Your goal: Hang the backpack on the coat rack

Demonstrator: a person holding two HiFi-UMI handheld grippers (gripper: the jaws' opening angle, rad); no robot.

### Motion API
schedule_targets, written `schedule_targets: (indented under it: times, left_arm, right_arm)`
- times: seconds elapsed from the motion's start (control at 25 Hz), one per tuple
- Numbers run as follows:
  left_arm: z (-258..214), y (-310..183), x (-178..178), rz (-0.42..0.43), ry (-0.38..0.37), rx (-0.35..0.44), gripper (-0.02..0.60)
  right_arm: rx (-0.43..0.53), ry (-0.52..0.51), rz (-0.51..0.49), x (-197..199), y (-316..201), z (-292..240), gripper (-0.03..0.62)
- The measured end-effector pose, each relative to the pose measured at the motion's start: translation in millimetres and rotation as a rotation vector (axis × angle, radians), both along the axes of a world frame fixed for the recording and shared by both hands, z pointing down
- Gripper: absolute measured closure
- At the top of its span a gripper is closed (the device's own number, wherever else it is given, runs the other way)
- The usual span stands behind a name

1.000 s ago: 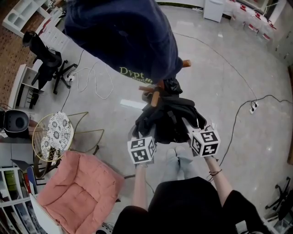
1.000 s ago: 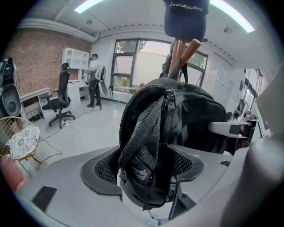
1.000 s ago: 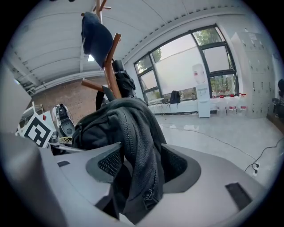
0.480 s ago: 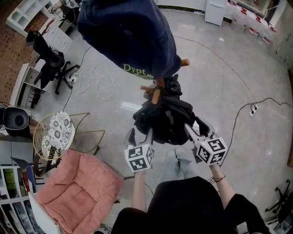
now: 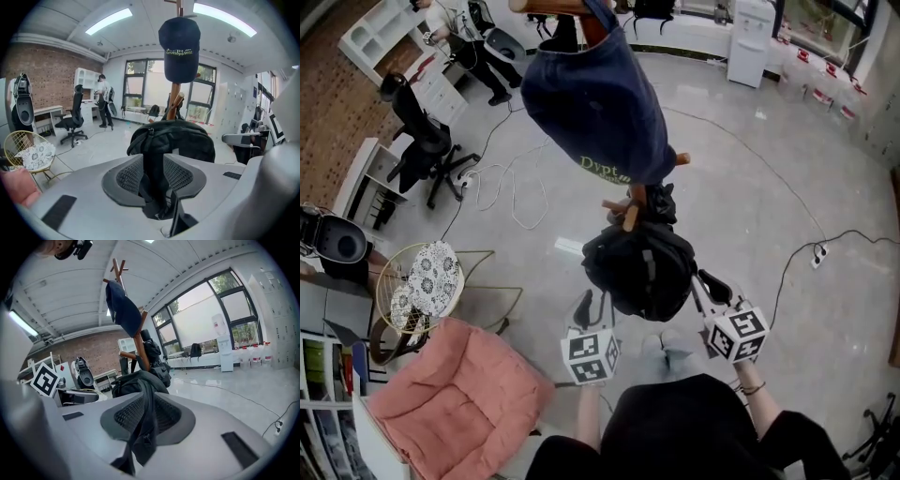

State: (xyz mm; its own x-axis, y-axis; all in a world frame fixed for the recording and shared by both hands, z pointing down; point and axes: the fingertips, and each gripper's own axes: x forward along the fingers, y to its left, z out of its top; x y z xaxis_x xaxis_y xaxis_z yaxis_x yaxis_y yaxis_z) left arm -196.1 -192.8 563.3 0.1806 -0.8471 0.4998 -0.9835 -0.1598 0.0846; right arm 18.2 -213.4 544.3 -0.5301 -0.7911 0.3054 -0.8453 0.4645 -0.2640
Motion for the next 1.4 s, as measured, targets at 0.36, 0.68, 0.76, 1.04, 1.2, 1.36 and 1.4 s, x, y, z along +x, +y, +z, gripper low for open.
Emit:
schedule_targets:
  times: [0.36,0.68,0.76,1.04,1.2,1.36,1.4]
  left_arm:
    - [-44,11,2,-0.014,0.013,0.088,0.535]
    - [-89,14,-3,0.000,0.001,0.172,0.560]
    - [-100,15,-4,0.005,0.003,0.203,0.563]
    - [-130,18,-6,0.019,-0.008,0.275,0.566]
    - [-141,18,-12,0.003,0.013,0.325,0.566]
    - [-148,21,-19,-0.019,0.013,0.352,0.566]
    - [-150,21,-20,-0.023,0.011,0.358,0.566]
  right_arm:
    - [0.078,0.018,-0.044,1,-1,-46,0.572]
    - [0.129,-0.049,-0.071,1,-2,-91,0.574]
    - [0.153,-0.047,-0.072,3,-4,-100,0.576]
    - [0.215,-0.046,-0.086,6,-15,-128,0.579]
    - [0.239,-0.054,-0.087,6,-23,-138,0.580]
    - [0.255,-0.067,-0.074,12,-24,-146,0.580]
    - [0.261,-0.070,-0.074,13,-25,-149,0.580]
